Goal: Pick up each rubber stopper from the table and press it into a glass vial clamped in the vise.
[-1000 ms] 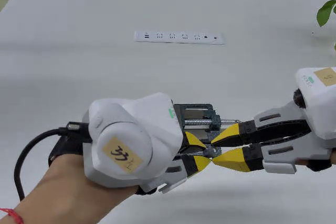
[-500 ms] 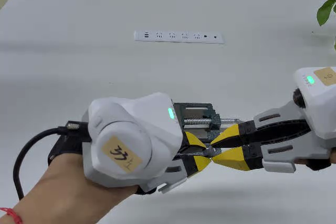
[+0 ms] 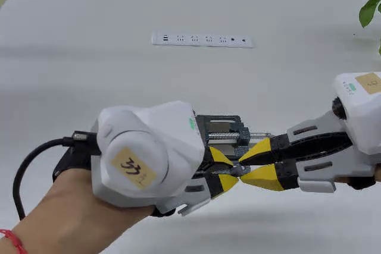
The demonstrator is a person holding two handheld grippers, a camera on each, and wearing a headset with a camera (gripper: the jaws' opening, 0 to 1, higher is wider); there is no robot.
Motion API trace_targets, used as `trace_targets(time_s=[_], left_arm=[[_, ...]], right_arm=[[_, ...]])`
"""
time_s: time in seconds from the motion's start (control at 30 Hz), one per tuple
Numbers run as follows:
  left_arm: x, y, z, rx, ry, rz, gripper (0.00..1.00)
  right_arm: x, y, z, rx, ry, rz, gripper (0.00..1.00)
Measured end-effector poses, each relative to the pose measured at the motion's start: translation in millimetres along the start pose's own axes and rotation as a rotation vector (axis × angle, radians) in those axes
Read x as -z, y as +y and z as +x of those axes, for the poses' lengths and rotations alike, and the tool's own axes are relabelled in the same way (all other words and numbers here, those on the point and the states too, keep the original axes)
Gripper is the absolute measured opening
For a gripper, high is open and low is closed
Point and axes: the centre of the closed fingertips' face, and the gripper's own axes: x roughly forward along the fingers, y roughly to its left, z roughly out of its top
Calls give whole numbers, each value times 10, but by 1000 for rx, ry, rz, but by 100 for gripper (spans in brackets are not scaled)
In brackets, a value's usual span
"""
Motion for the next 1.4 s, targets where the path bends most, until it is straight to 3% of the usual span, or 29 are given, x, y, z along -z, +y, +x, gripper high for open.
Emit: trace_targets(time_s=[0.4,1.17,1.4], left_arm=[[3,15,-18,2,-16,-30,5],[81,1,-46,-2,-15,-12,5],[81,-18,-56,0,-23,-17,12]], right_arm=[[-23,-15,2,7,-9,-26,5],[-23,16,65,8,13,-21,5],[-35,-6,71,10,20,-15,5]])
